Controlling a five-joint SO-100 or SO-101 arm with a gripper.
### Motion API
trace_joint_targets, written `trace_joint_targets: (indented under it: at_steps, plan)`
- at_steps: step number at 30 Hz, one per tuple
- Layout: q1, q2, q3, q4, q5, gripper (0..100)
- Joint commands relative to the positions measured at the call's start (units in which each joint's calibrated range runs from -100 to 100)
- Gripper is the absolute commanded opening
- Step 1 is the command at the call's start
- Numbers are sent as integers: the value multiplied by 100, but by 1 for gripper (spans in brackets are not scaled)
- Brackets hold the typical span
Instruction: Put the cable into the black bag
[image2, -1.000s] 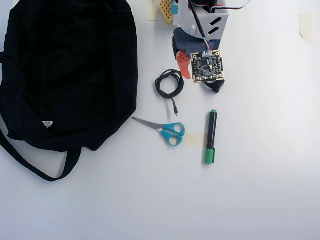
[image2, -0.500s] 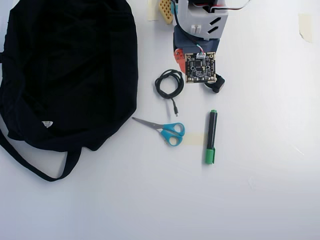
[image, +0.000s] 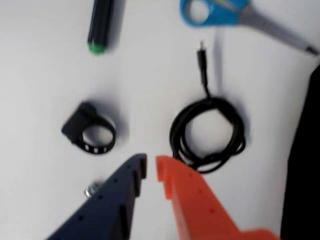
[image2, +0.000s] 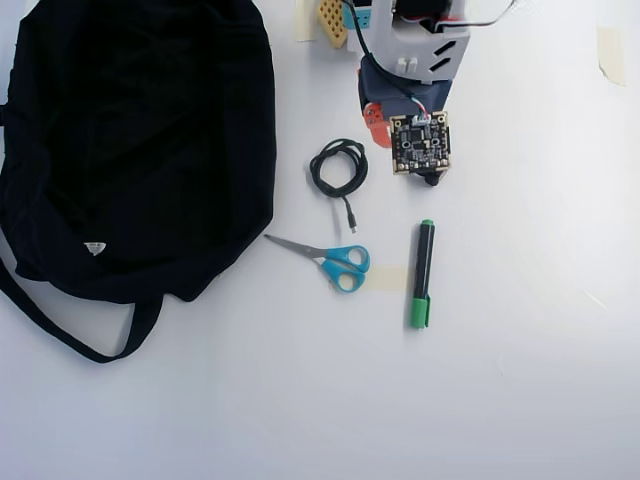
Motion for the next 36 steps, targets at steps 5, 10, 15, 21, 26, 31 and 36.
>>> trace_joint_targets:
  at_steps: [5,10,15,21,26,31,36]
  plan:
    - [-17,-37,505,111,-13,3]
    - [50,-46,748,103,464,3]
    - [327,-46,1053,94,847,3]
    - [619,-37,1179,86,1272,14]
    - [798,-21,1215,17,1455,26]
    - [888,-21,1745,-664,1555,26]
    - [895,-21,2141,-1258,1555,26]
